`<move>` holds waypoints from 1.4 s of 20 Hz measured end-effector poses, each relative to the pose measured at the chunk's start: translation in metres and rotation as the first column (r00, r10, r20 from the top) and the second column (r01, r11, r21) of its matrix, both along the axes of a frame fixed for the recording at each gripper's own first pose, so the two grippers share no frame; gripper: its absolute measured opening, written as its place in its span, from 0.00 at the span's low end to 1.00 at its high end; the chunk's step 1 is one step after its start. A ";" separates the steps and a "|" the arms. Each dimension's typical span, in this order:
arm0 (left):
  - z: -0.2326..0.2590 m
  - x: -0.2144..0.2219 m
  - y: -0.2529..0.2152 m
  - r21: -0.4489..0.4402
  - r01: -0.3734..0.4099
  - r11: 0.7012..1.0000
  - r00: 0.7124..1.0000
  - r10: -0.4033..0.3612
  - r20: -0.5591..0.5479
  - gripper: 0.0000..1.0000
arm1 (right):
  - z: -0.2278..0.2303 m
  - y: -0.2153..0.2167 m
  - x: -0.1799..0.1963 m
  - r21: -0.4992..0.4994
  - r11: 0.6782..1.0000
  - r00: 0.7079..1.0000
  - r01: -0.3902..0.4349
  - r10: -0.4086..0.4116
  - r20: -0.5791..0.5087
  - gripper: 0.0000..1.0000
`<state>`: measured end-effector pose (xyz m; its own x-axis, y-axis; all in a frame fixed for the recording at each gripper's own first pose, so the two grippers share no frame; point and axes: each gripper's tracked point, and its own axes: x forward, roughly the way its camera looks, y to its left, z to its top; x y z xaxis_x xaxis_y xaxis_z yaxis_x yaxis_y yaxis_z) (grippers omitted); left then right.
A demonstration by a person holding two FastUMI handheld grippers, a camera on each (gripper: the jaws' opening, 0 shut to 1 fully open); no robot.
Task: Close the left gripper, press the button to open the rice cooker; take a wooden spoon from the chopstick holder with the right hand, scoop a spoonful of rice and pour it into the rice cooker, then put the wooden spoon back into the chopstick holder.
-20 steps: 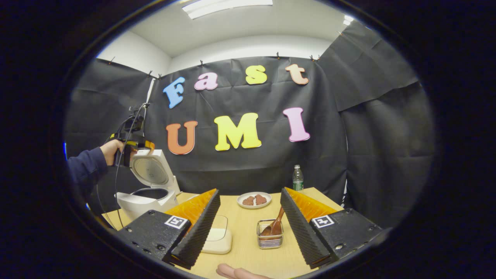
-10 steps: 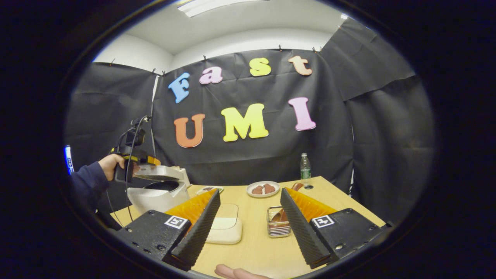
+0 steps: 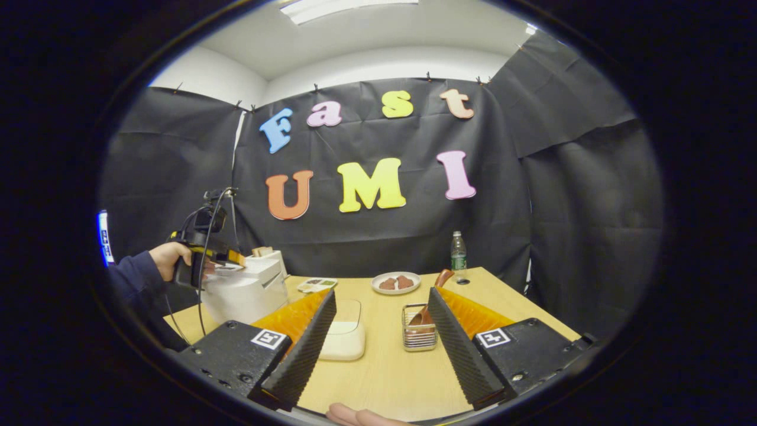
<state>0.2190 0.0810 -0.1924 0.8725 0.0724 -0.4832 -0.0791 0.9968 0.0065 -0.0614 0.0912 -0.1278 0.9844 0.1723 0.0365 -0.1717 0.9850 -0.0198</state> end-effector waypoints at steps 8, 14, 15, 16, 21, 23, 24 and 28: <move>-0.007 -0.019 -0.001 -0.012 -0.009 1.000 0.997 0.008 -0.073 0.99 | 0.014 -0.008 -0.013 -0.020 0.999 0.999 0.025 -0.024 0.037 1.00; -0.007 -0.028 -0.004 -0.029 0.032 0.999 0.993 -0.035 -0.110 0.99 | 0.018 -0.010 -0.022 -0.034 0.999 0.998 0.032 -0.030 0.047 0.99; -0.007 -0.029 -0.004 -0.028 0.032 0.999 0.993 -0.035 -0.109 0.99 | 0.017 -0.010 -0.022 -0.035 0.999 0.998 0.032 -0.031 0.047 0.98; -0.008 -0.030 -0.002 -0.027 0.030 0.999 0.994 -0.033 -0.108 0.99 | 0.016 -0.011 -0.023 -0.035 0.999 0.998 0.034 -0.032 0.046 1.00; -0.008 -0.033 0.000 -0.020 0.001 1.000 0.997 -0.002 -0.073 0.99 | 0.015 -0.010 -0.026 -0.038 0.999 0.999 0.031 -0.029 0.043 1.00; -0.006 -0.033 0.000 -0.009 -0.010 1.000 0.998 0.009 -0.065 0.99 | 0.015 -0.011 -0.026 -0.036 0.999 0.998 0.032 -0.030 0.048 1.00; -0.006 -0.034 0.002 0.004 -0.008 1.000 0.998 0.008 -0.060 0.99 | 0.016 -0.012 -0.025 -0.037 0.999 0.998 0.035 -0.033 0.050 1.00; 0.006 -0.034 -0.004 -0.017 0.011 1.000 1.000 -0.011 -0.001 0.95 | 0.009 -0.025 -0.016 -0.023 0.997 0.998 0.067 -0.067 0.024 1.00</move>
<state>0.1848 0.0775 -0.1860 0.8727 0.0545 -0.4852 -0.0679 0.9976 -0.0100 -0.0772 0.0667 -0.1192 0.9927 0.1073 0.0557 -0.1047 0.9934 -0.0463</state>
